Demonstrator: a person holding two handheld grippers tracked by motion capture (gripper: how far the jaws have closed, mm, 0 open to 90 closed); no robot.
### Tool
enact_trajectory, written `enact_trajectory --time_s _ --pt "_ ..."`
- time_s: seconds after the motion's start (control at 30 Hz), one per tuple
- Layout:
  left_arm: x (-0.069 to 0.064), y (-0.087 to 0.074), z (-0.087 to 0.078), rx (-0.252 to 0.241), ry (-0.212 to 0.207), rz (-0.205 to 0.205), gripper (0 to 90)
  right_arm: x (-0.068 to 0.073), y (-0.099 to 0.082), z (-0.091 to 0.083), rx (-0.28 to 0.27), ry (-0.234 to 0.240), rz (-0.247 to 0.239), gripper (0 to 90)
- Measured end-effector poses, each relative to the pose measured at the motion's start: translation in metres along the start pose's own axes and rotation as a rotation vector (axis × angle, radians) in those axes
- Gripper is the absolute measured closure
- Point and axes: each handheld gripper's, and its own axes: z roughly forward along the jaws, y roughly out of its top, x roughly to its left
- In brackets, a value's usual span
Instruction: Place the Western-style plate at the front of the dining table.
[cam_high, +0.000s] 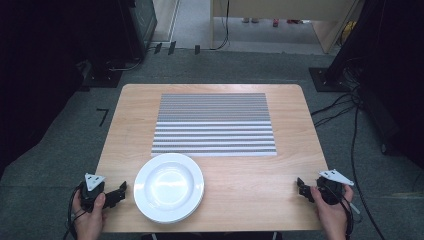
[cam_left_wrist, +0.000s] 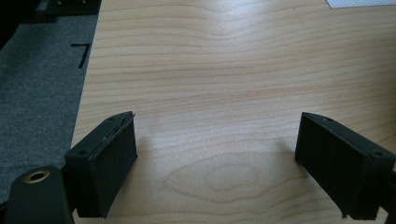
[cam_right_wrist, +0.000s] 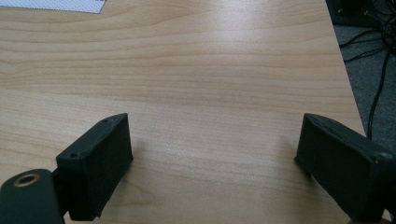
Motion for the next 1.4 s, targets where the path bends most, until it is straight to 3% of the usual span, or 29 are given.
enact_trajectory --time_s 0.17,0.3,0.4,0.6,1.03,1.4 --pt "0.005 0.000 -0.002 -0.004 0.011 -0.039 13.4 0.000 0.000 0.000 0.000 -0.001 0.002 10.4" --pt "0.006 0.000 -0.004 -0.009 0.016 -0.038 13.5 0.000 0.000 0.000 -0.002 -0.004 0.001 10.7" --pt "0.009 0.001 -0.010 -0.036 -0.004 -0.082 13.5 0.003 0.002 -0.004 -0.033 -0.010 0.019 13.8" --pt "0.008 0.004 -0.017 -0.061 -0.024 -0.097 13.6 0.014 0.008 -0.013 -0.072 -0.010 0.006 14.0" --pt "-0.002 0.013 -0.041 -0.132 -0.044 -0.079 13.7 0.039 0.024 -0.028 -0.117 0.030 -0.019 14.2" --pt "-0.008 0.017 -0.050 -0.157 -0.068 -0.077 13.8 0.061 0.037 -0.034 -0.138 0.080 -0.047 14.2"
